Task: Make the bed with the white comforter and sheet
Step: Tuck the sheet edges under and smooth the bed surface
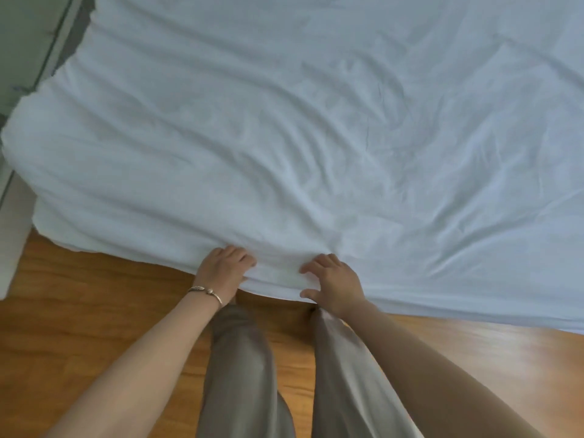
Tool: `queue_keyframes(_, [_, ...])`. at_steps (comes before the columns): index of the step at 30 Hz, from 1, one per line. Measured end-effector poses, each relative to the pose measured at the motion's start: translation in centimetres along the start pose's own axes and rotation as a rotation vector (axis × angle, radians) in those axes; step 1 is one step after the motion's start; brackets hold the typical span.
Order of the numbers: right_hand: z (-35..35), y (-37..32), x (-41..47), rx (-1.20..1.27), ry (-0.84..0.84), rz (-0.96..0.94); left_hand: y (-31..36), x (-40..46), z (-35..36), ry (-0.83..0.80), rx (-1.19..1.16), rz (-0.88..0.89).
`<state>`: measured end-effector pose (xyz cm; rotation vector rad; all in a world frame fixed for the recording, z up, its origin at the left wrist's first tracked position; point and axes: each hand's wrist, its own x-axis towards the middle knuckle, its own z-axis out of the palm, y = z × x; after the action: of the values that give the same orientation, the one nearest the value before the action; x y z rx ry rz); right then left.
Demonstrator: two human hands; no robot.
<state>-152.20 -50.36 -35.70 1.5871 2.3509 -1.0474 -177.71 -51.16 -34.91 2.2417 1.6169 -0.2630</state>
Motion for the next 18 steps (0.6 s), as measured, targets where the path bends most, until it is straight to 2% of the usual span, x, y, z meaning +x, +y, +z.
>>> queue_keyframes(2, [1.2, -3.4, 1.8, 0.003, 0.076, 0.027, -4.6, -1.3, -0.3, 0.106, 0.023, -0.011])
queue_keyframes(6, [3.4, -9.0, 4.4, -0.015, 0.119, 0.084, -11.6, -3.1, -1.3, 0.166, 0.016, 0.023])
queue_keyframes(13, [4.7, -16.0, 7.5, 0.111, 0.175, 0.294, -17.9, -6.0, -1.5, 0.219, 0.082, 0.104])
queue_keyframes(16, [4.7, -17.9, 8.2, 0.113, 0.088, 0.284, -19.8, -6.5, -1.9, 0.257, 0.015, 0.028])
queue_keyframes(18, [4.9, -19.6, 8.9, 0.102, 0.070, 0.209, -20.1, -6.8, -2.4, 0.261, -0.007, 0.009])
